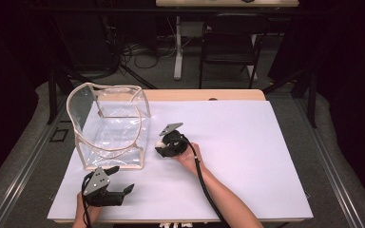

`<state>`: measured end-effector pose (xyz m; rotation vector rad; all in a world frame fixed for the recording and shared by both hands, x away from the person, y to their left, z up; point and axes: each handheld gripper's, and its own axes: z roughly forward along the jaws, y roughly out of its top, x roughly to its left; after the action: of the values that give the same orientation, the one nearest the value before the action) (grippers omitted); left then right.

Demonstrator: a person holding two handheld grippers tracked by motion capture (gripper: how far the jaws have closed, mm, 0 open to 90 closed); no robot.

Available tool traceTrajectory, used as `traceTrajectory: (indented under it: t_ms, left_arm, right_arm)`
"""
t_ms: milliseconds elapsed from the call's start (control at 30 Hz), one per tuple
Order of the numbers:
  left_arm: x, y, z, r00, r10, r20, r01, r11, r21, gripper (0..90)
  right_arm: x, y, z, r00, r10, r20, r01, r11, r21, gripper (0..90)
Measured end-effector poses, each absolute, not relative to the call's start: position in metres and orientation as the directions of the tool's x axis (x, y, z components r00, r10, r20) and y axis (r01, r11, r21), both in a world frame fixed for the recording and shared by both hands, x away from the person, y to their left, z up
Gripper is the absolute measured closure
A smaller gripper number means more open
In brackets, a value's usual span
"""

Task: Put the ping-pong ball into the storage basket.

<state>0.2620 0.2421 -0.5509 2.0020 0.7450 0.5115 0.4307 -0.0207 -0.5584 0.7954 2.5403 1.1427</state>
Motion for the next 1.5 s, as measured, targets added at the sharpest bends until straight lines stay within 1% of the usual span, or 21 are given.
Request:
traceTrajectory:
  t_ms: [1500]
  left_arm:
    - [0.262,0.243,-0.551,0.732,0.678,0.067,0.295,-0.405,0.866,16.3]
  right_arm:
    - [0.426,-0.039,-0.532,-0.811,0.582,-0.061,0.353,0.569,0.742,50.3]
